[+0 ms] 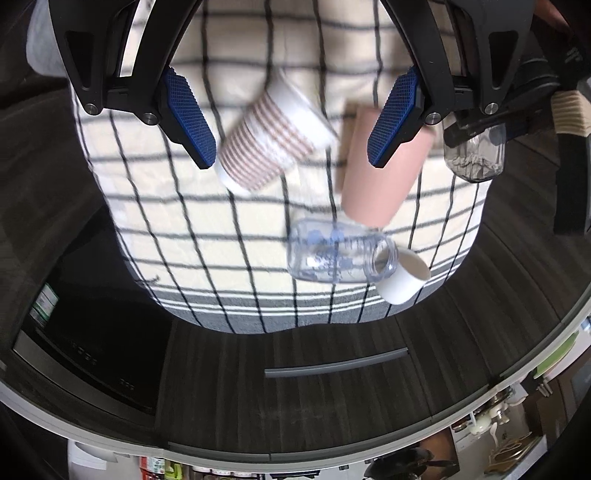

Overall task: Flip cup upside down
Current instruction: 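Close the left gripper around the tinted glass cup and lift it, then carry the glass cup in the left gripper toward the right gripper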

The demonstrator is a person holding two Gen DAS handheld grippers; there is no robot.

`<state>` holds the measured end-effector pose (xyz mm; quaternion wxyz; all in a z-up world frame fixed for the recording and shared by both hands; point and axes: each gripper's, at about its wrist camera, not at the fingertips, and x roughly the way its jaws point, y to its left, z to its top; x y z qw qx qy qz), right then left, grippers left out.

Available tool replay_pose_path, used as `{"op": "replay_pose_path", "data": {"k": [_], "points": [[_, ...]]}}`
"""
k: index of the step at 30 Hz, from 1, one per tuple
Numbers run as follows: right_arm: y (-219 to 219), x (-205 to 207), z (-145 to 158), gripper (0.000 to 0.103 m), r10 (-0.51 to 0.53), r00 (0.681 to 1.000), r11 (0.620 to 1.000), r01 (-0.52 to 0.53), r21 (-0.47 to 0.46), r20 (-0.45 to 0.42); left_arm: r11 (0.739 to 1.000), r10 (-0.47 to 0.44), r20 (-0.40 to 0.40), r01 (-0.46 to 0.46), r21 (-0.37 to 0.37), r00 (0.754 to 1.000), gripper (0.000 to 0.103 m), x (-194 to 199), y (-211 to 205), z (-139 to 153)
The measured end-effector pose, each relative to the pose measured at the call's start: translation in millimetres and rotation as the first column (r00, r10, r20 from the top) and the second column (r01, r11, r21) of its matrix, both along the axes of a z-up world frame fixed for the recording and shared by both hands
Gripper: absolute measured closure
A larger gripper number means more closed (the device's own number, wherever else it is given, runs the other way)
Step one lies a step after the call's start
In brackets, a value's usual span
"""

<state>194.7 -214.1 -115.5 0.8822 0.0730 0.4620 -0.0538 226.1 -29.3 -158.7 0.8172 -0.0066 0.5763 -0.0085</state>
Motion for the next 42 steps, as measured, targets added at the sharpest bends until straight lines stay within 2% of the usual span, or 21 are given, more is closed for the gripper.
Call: {"op": "replay_pose_path", "data": {"k": [8, 12, 18, 20, 26, 29, 36, 42], "points": [[-22.3, -73.8, -2.2, 0.019, -0.047, 0.998, 0.999, 0.046, -0.023, -0.042, 0.989, -0.147, -0.023, 0.146, -0.026, 0.989, 0.034, -65.0, -42.8, -2.5], [-36.8, -99.4, -7.5, 0.019, -0.085, 0.994, 0.996, 0.083, -0.028, -0.063, 0.976, -0.215, -0.027, 0.215, -0.026, 0.976, 0.034, -80.4, -65.3, -8.7], [-50.0, -121.3, -20.0, 0.019, -0.117, 0.989, 0.993, 0.115, -0.022, -0.089, 0.963, -0.269, -0.034, 0.268, -0.016, 0.963, 0.034, -93.9, -84.2, -20.4], [-52.2, -122.4, -22.9, 0.019, -0.122, 0.988, 0.992, 0.121, -0.018, -0.094, 0.962, -0.274, -0.049, 0.273, -0.017, 0.961, 0.034, -95.6, -85.4, -26.0], [-54.2, -122.5, -26.7, 0.019, -0.128, 0.987, 0.992, 0.128, -0.012, -0.099, 0.958, -0.286, -0.029, 0.286, 0.017, 0.958, 0.031, -98.7, -88.3, -23.3], [-51.9, -123.8, -21.6, 0.019, -0.126, 0.988, 0.992, 0.124, -0.020, -0.087, 0.961, -0.277, 0.006, 0.277, 0.028, 0.961, 0.019, -102.8, -83.4, -13.4], [-38.5, -125.7, -4.6, 0.019, -0.101, 0.993, 0.995, 0.099, -0.025, -0.064, 0.965, -0.259, 0.016, 0.259, -0.029, 0.966, 0.018, -114.3, -61.5, 9.6], [-16.4, -114.6, 7.1, 0.019, -0.034, 0.995, 0.999, 0.036, 0.015, -0.094, 0.980, -0.189, 0.115, 0.195, -0.044, 0.975, 0.016, -130.4, -25.9, 43.5]]}}
